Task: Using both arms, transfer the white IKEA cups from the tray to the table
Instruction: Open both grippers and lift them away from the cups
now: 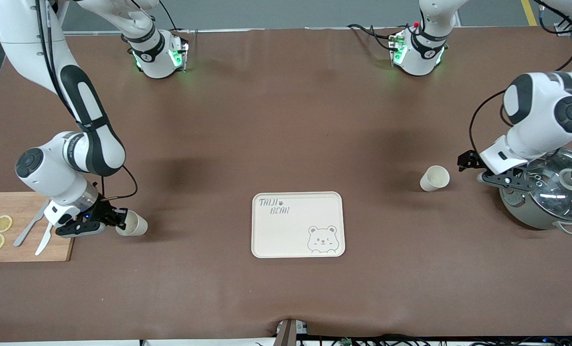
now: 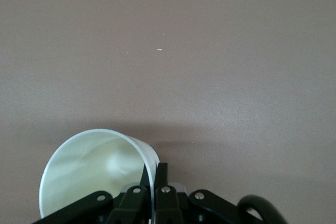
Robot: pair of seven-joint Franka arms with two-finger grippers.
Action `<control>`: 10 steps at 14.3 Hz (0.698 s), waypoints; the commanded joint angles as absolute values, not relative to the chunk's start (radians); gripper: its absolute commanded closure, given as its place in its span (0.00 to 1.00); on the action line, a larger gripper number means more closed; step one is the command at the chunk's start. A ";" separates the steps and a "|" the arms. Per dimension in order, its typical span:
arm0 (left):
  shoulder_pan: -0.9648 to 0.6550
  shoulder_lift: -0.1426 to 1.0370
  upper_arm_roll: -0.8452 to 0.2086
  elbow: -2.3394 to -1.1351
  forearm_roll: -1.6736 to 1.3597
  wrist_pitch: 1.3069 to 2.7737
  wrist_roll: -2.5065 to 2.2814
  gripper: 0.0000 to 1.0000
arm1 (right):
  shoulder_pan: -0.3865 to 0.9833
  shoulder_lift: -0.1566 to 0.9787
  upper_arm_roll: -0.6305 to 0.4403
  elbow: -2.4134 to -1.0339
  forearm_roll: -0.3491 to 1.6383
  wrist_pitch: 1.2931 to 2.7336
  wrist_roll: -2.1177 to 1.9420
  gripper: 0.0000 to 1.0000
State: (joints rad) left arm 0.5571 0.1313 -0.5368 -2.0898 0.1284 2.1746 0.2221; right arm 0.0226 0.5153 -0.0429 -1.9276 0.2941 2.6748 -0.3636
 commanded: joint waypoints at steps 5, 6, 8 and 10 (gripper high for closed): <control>0.483 0.169 -0.557 -1.850 0.078 2.000 0.068 0.00 | 0.025 0.552 -0.021 -1.931 0.324 2.746 -0.374 1.00; 0.473 0.172 -0.557 -1.829 0.077 1.993 0.046 0.00 | 0.023 0.557 -0.021 -1.931 0.324 2.755 -0.374 1.00; 0.436 0.192 -0.557 -1.769 0.049 1.970 -0.012 0.00 | 0.025 0.565 -0.018 -1.931 0.324 2.764 -0.373 1.00; 0.407 0.209 -0.555 -1.695 0.026 1.924 -0.053 0.00 | 0.023 0.565 -0.018 -1.928 0.324 2.764 -0.374 0.91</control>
